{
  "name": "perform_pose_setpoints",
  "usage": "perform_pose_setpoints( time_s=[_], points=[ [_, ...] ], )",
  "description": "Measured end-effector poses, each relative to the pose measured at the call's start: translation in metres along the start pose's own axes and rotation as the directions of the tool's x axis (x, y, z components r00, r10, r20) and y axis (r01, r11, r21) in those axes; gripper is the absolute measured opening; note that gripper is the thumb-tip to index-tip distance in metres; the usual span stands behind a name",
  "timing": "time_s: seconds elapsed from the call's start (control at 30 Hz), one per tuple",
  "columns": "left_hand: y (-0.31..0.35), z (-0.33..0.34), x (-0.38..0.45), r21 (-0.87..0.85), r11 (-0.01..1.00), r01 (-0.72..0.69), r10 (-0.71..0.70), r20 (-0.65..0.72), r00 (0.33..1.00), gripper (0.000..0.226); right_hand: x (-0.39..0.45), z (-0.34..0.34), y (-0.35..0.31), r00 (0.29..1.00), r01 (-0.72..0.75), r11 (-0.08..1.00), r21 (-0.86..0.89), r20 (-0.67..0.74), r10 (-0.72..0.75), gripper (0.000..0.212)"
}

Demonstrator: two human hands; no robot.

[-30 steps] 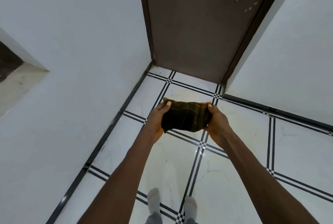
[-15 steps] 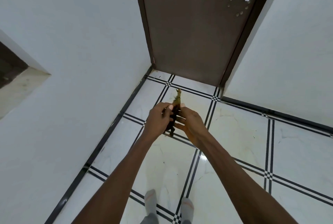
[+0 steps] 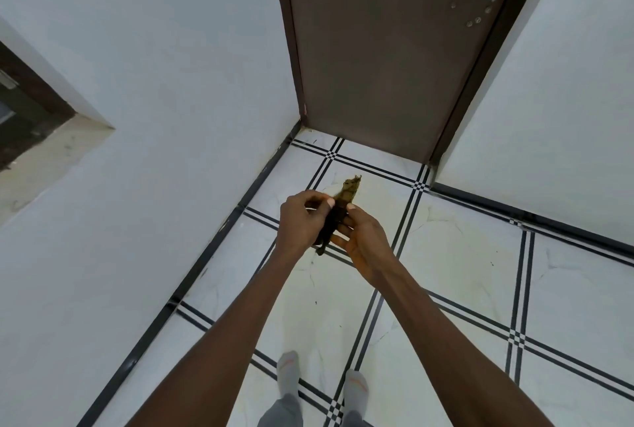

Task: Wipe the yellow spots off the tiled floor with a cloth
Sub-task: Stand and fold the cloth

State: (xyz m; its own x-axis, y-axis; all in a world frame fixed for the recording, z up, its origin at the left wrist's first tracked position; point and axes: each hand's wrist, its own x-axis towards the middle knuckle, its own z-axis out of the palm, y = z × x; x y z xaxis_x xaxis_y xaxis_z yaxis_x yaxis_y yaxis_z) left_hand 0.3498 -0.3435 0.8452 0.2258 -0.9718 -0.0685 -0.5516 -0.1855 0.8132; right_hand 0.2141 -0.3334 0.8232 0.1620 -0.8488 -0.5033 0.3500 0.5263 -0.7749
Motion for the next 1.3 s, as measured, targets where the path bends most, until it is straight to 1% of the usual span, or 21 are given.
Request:
perform_pose_setpoints(
  time_s=[0.1, 0.13, 0.2, 0.23, 0.27, 0.3, 0.33, 0.37, 0.4, 0.53, 0.6, 0.67, 0.7, 0.77, 0.83, 0.9, 1.0, 1.07, 1.13, 1.2, 1.3],
  points=[
    [0.004, -0.007, 0.005, -0.045, 0.999, 0.002, -0.002, 0.006, 1.000, 0.025, 0.003, -0.015, -0.004, 0.998, -0.044, 0.999, -0.008, -0.051, 0.044, 0.029],
    [0.006, -0.011, 0.008, -0.031, 0.999, -0.018, 0.018, 0.021, 1.000, 0.025, 0.002, -0.022, -0.007, 0.996, -0.076, 0.995, -0.068, -0.051, 0.072, 0.026],
    [0.015, -0.022, 0.015, 0.021, 0.996, -0.083, 0.082, 0.060, 0.995, 0.024, 0.002, -0.038, -0.011, 0.994, -0.105, 0.929, -0.354, -0.047, 0.095, 0.021],
    [0.021, -0.027, 0.019, 0.042, 0.991, -0.124, 0.120, 0.083, 0.989, 0.022, 0.002, -0.045, -0.013, 0.997, -0.082, 0.836, -0.542, -0.034, 0.076, 0.029],
    [0.027, -0.033, 0.023, 0.057, 0.985, -0.164, 0.157, 0.112, 0.981, 0.020, 0.001, -0.049, -0.017, 1.000, -0.025, 0.730, -0.683, -0.004, 0.030, 0.046],
    [0.033, -0.037, 0.026, 0.075, 0.977, -0.200, 0.187, 0.145, 0.971, 0.019, 0.000, -0.050, -0.024, 0.998, 0.057, 0.685, -0.726, 0.046, -0.035, 0.066],
    [0.039, -0.043, 0.029, 0.096, 0.967, -0.235, 0.215, 0.179, 0.960, 0.019, 0.001, -0.047, -0.035, 0.990, 0.140, 0.701, -0.699, 0.104, -0.094, 0.082],
    [0.046, -0.047, 0.030, 0.120, 0.957, -0.265, 0.236, 0.212, 0.948, 0.018, 0.002, -0.041, -0.046, 0.976, 0.213, 0.719, -0.662, 0.170, -0.133, 0.089],
    [0.052, -0.052, 0.031, 0.135, 0.946, -0.294, 0.256, 0.243, 0.936, 0.016, 0.004, -0.033, -0.058, 0.960, 0.271, 0.724, -0.634, 0.234, -0.154, 0.087],
    [0.073, -0.071, 0.034, 0.128, 0.923, -0.363, 0.308, 0.320, 0.896, 0.013, 0.018, -0.011, -0.088, 0.898, 0.369, 0.685, -0.628, 0.430, -0.090, 0.034],
    [0.080, -0.082, 0.036, 0.129, 0.919, -0.372, 0.317, 0.321, 0.893, 0.015, 0.025, -0.005, -0.089, 0.875, 0.354, 0.701, -0.618, 0.483, -0.016, 0.033],
    [0.084, -0.096, 0.040, 0.108, 0.926, -0.363, 0.320, 0.290, 0.902, 0.018, 0.029, 0.001, -0.086, 0.855, 0.314, 0.720, -0.619, 0.514, 0.069, 0.044],
    [0.084, -0.103, 0.043, 0.091, 0.934, -0.347, 0.311, 0.274, 0.910, 0.018, 0.032, 0.002, -0.082, 0.846, 0.312, 0.714, -0.627, 0.526, 0.092, 0.049],
    [0.085, -0.114, 0.049, 0.056, 0.947, -0.316, 0.293, 0.250, 0.923, 0.018, 0.035, 0.001, -0.071, 0.834, 0.339, 0.690, -0.639, 0.544, 0.095, 0.045],
    [0.085, -0.123, 0.056, 0.028, 0.959, -0.282, 0.271, 0.200, 0.941, 0.018, 0.032, -0.001, -0.062, 0.844, 0.364, 0.681, -0.636, 0.535, 0.048, 0.035],
    [0.081, -0.128, 0.066, 0.004, 0.969, -0.245, 0.242, 0.137, 0.961, 0.022, 0.024, 0.003, -0.059, 0.866, 0.358, 0.718, -0.597, 0.500, -0.015, 0.029],
    [0.069, -0.124, 0.075, -0.038, 0.980, -0.197, 0.200, 0.092, 0.976, 0.026, 0.013, 0.019, -0.062, 0.881, 0.289, 0.824, -0.487, 0.473, -0.030, 0.036],
    [0.057, -0.115, 0.074, -0.069, 0.983, -0.170, 0.175, 0.074, 0.982, 0.028, 0.009, 0.027, -0.065, 0.889, 0.274, 0.849, -0.453, 0.456, -0.043, 0.040],
    [0.038, -0.103, 0.067, -0.075, 0.990, -0.115, 0.117, 0.024, 0.993, 0.032, 0.011, 0.032, -0.066, 0.906, 0.273, 0.856, -0.438, 0.417, -0.075, 0.036],
    [0.009, -0.090, 0.053, -0.117, 0.993, -0.001, 0.001, 0.003, 1.000, 0.032, 0.013, 0.033, -0.066, 0.930, 0.255, 0.873, -0.417, 0.351, -0.104, 0.030],
    [-0.036, -0.066, 0.021, -0.273, 0.929, 0.250, -0.229, 0.108, 0.967, 0.033, 0.019, 0.031, -0.058, 0.964, 0.176, 0.929, -0.324, 0.246, -0.097, 0.024]
  ],
)
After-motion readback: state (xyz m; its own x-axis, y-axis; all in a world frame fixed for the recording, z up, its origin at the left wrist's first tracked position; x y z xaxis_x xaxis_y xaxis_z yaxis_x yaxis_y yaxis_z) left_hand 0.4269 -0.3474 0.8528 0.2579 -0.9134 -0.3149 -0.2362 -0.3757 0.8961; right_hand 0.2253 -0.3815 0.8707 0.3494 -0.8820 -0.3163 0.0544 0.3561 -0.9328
